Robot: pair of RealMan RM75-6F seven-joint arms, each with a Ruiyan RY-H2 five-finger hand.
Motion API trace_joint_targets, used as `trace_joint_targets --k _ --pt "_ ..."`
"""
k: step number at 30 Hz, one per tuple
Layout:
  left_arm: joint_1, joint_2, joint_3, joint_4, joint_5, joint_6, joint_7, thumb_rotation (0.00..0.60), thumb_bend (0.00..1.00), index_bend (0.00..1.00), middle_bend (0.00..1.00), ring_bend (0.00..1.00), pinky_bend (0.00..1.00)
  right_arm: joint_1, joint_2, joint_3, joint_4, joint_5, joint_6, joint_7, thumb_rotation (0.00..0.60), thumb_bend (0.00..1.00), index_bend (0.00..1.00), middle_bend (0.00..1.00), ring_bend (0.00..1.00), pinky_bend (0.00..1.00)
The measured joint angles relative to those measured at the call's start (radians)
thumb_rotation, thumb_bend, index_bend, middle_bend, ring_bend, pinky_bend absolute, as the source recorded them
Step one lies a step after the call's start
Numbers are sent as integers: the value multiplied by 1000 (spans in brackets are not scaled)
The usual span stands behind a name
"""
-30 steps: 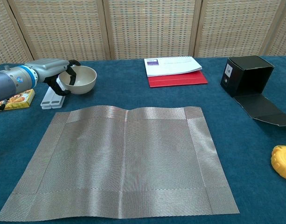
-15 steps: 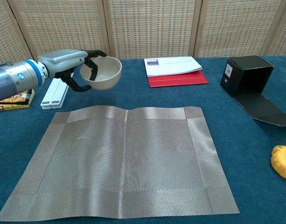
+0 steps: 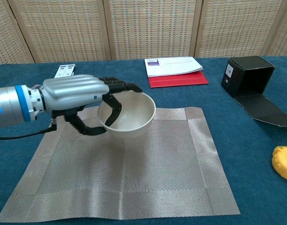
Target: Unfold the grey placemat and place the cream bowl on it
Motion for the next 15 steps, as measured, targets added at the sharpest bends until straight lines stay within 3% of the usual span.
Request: trace_joint_targets --k 7,15 --pt "29 44 36 -79 -27 -61 84 600 551 709 0 0 0 0 2 1 -1 -1 0 1 600 0 5 0 0 0" --pt "41 47 25 -99 -85 -115 147 600 526 681 0 0 0 1 2 2 -2 0 -2 1 600 0 6 0 0 0"
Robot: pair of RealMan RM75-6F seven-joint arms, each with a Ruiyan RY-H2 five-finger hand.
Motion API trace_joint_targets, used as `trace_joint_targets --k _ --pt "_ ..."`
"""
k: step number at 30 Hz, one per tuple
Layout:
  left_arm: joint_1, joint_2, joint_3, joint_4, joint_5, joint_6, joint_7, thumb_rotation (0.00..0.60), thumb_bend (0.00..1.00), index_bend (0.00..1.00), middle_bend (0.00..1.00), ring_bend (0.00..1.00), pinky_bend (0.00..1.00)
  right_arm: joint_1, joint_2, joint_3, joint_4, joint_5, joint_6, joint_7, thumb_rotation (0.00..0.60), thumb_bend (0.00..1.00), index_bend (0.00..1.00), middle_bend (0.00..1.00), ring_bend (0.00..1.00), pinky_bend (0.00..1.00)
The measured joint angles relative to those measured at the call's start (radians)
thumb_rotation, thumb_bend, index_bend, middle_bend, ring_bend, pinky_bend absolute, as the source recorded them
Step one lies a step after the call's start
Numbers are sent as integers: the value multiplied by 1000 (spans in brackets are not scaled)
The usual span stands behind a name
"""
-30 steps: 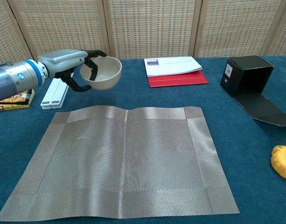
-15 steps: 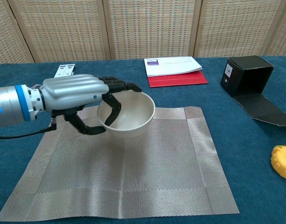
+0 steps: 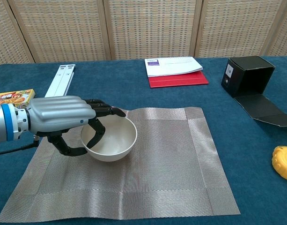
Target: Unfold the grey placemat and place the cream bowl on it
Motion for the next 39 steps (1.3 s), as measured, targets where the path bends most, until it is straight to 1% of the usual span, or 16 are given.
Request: trace_joint_targets --k 5,8,9,11,12,13,15,16,19,22,25,28,31,34,37,39 --pt "6 -11 -2 2 -6 -13 13 600 507 652 0 0 0 0 0 0 -1 -1 0 0 600 0 6 0 0 0" --pt "11 -15 0 4 -11 -22 24 600 481 600 0 0 0 0 1 0 -2 -2 2 1 600 0 6 0 0 0" --pt "13 -15 1 4 -14 -25 26 600 423 556 0 0 0 -1 1 0 -3 -4 3 1 600 0 6 0 0 0" --pt "17 -14 1 -1 -21 -28 30 600 234 437 0 0 0 -1 2 -1 -4 -5 4 1 600 0 6 0 0 0" --pt "19 -13 1 -4 -25 -30 32 600 111 332 0 0 0 -1 3 -1 -4 -5 5 1 600 0 6 0 0 0" --pt "20 -10 1 -8 -27 -32 33 600 37 210 0 0 0 -2 3 -1 -5 -6 6 1 600 0 6 0 0 0" --pt "22 1 -1 -23 -33 -36 33 600 0 47 0 0 0 -2 4 -1 -6 -9 9 2 600 0 6 0 0 0" --pt "23 7 -2 -28 -33 -34 30 600 0 5 0 0 0 -3 4 -1 -7 -11 11 2 600 0 6 0 0 0" --pt "30 20 -6 -38 -23 -8 15 600 0 0 0 0 0 -4 6 -2 -10 -15 16 2 600 0 6 0 0 0" --pt "43 41 -10 -51 -5 41 -9 600 0 0 0 0 0 -6 9 -2 -12 -15 19 4 600 0 6 0 0 0" --pt "70 75 -18 -71 14 121 -34 600 0 0 0 0 0 -7 11 -1 -12 -12 20 5 600 0 6 0 0 0" --pt "111 122 -28 -100 26 223 -59 600 0 0 0 0 0 -9 12 1 -12 -9 21 4 600 0 6 0 0 0" --pt "172 169 -40 -135 22 332 -66 600 0 0 0 0 0 -9 13 4 -11 -5 20 3 600 0 6 0 0 0" --pt "248 204 -53 -168 -1 443 -45 600 0 0 0 0 0 -9 11 7 -6 8 12 2 600 0 6 0 0 0" --pt "352 233 -57 -209 -53 572 39 600 0 0 0 0 0 -8 8 12 4 32 -7 -1 600 0 6 0 0 0" --pt "409 250 -56 -238 -89 624 103 600 0 0 0 0 0 -6 4 16 11 40 -14 -5 600 0 6 0 0 0"
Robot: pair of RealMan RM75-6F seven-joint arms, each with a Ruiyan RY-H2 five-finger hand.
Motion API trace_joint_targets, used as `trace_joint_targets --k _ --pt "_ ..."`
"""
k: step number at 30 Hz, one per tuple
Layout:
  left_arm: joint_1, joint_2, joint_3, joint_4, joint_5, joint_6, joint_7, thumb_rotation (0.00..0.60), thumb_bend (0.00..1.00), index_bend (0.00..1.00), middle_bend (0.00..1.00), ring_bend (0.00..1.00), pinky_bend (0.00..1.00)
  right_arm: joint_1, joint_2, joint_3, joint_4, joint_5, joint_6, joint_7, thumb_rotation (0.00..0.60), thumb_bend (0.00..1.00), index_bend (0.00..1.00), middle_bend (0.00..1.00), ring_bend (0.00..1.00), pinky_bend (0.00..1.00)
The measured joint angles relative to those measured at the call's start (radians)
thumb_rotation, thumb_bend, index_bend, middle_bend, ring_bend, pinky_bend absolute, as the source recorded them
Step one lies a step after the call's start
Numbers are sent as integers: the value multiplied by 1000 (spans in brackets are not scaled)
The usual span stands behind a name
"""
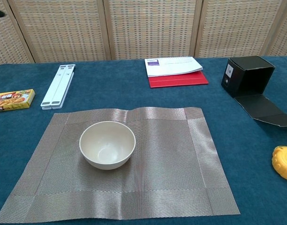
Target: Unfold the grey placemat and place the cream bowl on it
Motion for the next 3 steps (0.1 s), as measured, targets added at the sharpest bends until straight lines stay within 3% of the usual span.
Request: trace_joint_targets --k 3 --pt "97 28 7 -54 -76 63 81 600 0 0 0 0 0 0 -3 4 4 11 -5 -8 600 0 6 0 0 0"
